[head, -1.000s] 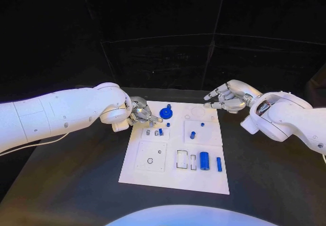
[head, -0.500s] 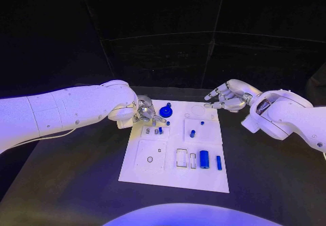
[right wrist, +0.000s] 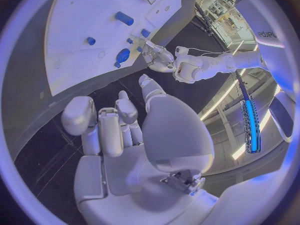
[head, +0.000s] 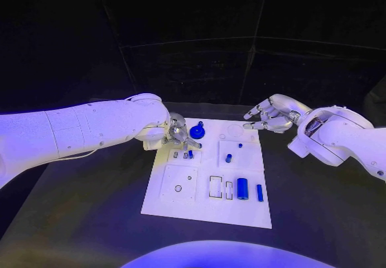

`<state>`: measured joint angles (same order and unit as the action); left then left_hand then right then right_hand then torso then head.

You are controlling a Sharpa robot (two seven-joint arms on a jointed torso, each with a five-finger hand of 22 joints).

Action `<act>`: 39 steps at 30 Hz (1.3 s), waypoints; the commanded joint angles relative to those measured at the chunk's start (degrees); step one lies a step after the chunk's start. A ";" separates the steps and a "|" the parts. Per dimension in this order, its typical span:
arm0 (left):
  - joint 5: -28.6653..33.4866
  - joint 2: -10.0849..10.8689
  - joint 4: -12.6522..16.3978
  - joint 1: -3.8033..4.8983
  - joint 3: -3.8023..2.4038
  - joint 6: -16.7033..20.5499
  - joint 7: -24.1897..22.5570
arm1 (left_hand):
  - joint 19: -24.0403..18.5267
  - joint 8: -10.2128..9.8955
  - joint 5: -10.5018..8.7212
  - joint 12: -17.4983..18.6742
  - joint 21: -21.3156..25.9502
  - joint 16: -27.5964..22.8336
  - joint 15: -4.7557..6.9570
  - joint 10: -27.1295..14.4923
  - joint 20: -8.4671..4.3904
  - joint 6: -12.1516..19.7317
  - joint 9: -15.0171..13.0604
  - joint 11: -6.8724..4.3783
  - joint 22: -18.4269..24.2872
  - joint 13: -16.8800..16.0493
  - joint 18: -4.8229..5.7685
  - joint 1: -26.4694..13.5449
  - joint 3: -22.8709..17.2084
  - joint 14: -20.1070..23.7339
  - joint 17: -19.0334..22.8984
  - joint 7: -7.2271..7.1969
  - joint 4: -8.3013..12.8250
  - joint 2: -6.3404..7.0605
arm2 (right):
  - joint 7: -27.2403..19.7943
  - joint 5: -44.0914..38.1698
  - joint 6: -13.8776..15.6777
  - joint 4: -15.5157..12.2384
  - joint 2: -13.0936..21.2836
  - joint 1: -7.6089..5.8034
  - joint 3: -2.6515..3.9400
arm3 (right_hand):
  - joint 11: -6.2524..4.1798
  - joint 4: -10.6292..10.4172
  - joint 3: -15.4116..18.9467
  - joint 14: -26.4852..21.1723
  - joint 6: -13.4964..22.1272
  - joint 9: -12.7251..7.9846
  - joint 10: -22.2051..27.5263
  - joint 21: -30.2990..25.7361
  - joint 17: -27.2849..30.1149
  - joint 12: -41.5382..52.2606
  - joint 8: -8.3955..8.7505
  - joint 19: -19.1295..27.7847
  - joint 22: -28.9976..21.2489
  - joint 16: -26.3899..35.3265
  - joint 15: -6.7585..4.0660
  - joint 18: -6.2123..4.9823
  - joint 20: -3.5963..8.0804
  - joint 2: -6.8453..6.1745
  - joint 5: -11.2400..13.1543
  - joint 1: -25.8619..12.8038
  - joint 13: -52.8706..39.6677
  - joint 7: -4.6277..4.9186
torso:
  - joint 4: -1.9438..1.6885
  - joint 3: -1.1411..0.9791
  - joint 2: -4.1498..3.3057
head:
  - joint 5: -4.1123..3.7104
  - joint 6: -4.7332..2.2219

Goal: Assemble the parts on the task board

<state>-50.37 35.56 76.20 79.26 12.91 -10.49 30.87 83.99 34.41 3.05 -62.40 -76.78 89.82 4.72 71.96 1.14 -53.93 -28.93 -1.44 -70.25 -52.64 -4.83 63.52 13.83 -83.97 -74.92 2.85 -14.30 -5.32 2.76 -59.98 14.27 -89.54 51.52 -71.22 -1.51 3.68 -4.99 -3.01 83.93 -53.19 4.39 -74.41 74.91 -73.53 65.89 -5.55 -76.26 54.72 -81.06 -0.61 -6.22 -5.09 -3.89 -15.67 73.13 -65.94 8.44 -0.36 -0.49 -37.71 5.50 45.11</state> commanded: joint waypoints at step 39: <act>-1.20 -2.89 -2.23 0.00 0.46 -6.36 1.08 | 0.98 1.23 -0.28 0.05 -0.62 0.18 0.33 -0.50 -0.14 1.21 -1.49 0.06 -0.79 -0.28 1.21 1.70 0.16 -6.03 -15.08 -0.14 1.51 -1.41 | -0.31 -0.87 -0.10 0.69 -1.23 -0.10 0.03 | -0.27 -0.11 0.54 2.43 -0.50 0.04 0.15 -0.60 0.27 -0.17 -0.33 0.55 -0.37 0.57 -0.48 -0.23 0.14 0.50 -0.55 -0.34 0.21 0.04 | 0.01 0.04 -0.13 | 0.21 0.83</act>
<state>-51.27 32.76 73.98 79.19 13.38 -15.94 31.41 83.99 35.51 3.05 -62.39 -77.11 89.82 4.71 71.97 1.15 -53.11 -30.39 -1.44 -70.99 -52.86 -3.95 64.95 13.89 -83.96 -74.91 2.85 -13.10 -6.75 2.73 -60.68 14.28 -88.81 50.35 -71.21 -1.52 3.68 -5.14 -2.87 83.93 -53.19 4.38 -74.41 74.66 -73.29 65.89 -5.54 -76.05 54.40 -80.85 -0.61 -6.21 -4.88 -3.67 -15.97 72.91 -65.78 8.44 -0.38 -0.42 -37.82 5.67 45.92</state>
